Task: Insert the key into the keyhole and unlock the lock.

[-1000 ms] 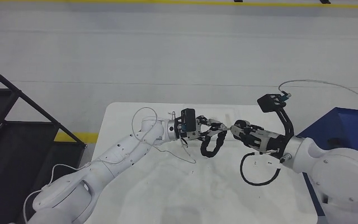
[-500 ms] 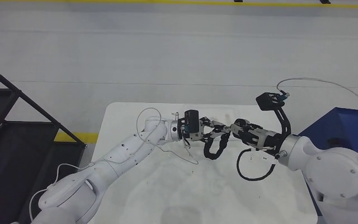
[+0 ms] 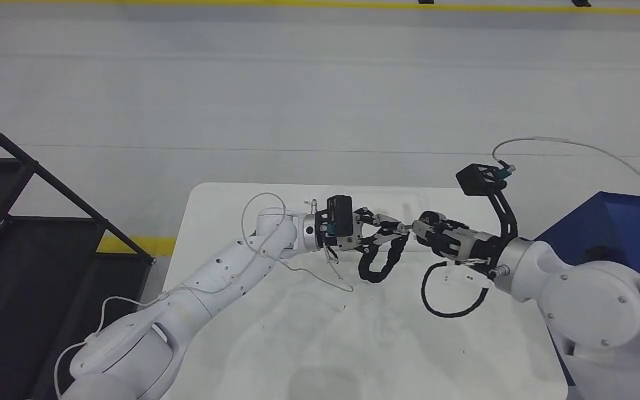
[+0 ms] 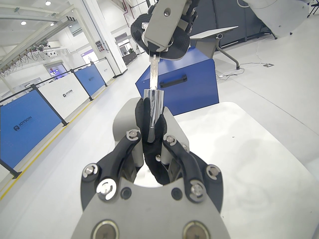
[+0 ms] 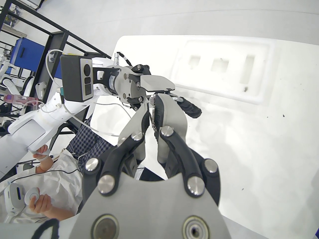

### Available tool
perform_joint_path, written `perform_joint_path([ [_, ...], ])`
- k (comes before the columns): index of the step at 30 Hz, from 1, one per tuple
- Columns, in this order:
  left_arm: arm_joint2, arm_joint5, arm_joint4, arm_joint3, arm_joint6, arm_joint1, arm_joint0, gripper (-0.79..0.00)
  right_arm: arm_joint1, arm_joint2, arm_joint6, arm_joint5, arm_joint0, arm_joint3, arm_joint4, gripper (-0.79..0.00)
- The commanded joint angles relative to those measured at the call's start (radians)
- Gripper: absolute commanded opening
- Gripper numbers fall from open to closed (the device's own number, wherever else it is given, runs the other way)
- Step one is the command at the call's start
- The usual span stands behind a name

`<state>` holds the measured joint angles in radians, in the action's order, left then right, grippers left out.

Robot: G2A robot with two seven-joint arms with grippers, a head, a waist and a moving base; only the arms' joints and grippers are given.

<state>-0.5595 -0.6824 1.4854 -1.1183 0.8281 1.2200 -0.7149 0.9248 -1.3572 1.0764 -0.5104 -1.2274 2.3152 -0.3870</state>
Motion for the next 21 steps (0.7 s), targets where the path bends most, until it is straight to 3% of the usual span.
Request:
perform_joint_path([
  [1, -0.007, -0.004, 0.005, -0.002, 0.001, 0.0, -0.004, -0.785, 0.0, 0.003, 0.0, 0.0, 0.002, -0.004, 0.0, -0.785],
  [21, -0.056, -0.022, 0.046, -0.051, -0.083, 0.006, -0.016, -0.785, -0.002, 0.076, 0.033, -0.006, 0.045, -0.029, -0.081, -0.785],
])
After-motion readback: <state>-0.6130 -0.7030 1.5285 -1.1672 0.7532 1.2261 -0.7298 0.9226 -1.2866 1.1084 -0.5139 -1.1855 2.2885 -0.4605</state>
